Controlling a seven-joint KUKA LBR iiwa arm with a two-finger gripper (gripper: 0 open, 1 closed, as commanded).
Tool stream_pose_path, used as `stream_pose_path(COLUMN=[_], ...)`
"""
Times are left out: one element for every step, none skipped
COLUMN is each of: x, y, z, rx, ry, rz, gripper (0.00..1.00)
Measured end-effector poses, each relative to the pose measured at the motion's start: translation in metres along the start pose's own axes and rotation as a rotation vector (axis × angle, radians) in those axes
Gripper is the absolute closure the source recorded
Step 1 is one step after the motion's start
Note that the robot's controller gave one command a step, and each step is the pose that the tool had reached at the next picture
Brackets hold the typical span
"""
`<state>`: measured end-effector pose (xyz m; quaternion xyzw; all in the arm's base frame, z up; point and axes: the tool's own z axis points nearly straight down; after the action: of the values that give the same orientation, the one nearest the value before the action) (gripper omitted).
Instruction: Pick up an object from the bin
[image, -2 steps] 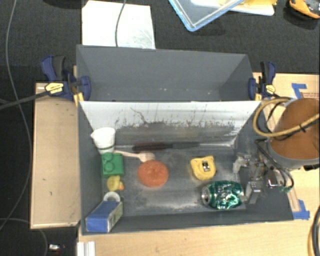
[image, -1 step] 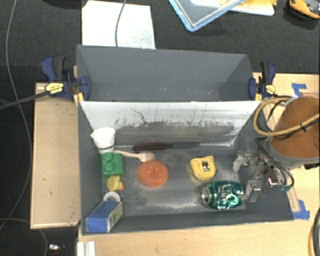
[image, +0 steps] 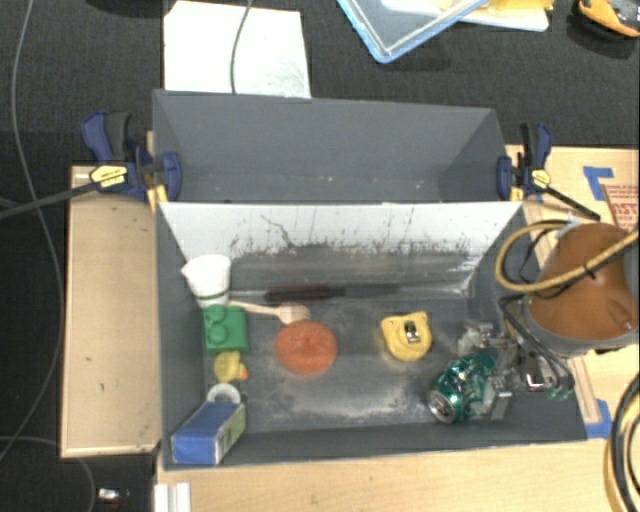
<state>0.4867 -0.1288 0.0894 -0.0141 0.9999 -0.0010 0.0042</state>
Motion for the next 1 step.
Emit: stream_pose_path(x=[-0.0076], y=[0.0093], z=[0.0184], rx=[0.002], ry=[-0.007], rz=[-0.389], gripper=[1.00])
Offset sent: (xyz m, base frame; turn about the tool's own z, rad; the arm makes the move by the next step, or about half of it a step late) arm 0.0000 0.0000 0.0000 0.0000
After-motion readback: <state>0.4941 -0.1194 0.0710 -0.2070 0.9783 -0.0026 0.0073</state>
